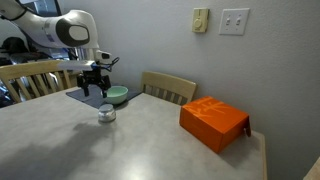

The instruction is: Put the lid on the silver container

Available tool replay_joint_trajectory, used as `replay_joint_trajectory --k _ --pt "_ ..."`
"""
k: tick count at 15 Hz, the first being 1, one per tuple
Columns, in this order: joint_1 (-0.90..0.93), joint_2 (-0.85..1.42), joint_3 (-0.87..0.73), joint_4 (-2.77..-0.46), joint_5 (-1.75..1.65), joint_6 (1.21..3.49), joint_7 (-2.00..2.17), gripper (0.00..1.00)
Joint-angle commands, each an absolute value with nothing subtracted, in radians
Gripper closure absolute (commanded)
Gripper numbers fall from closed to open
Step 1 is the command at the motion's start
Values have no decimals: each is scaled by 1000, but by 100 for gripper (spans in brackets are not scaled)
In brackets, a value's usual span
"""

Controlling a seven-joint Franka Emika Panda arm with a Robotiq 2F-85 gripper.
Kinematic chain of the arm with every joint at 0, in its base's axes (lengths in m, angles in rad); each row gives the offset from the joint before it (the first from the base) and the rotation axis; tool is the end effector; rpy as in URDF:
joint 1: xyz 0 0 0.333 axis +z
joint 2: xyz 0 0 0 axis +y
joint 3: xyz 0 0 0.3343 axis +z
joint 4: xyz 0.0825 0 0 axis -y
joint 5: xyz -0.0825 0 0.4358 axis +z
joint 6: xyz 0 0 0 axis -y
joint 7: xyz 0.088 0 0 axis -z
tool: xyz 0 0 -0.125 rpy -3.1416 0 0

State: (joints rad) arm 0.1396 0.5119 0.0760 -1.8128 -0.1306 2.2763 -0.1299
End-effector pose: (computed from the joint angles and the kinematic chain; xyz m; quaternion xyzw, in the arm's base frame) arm 0.6776 0.1408 0.2178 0.9769 0.2101 -0.0216 0.0309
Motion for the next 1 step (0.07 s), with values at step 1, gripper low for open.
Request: replay_joint_trajectory --k 1 --pt "135 515 82 -1811 -134 2274 -127 0"
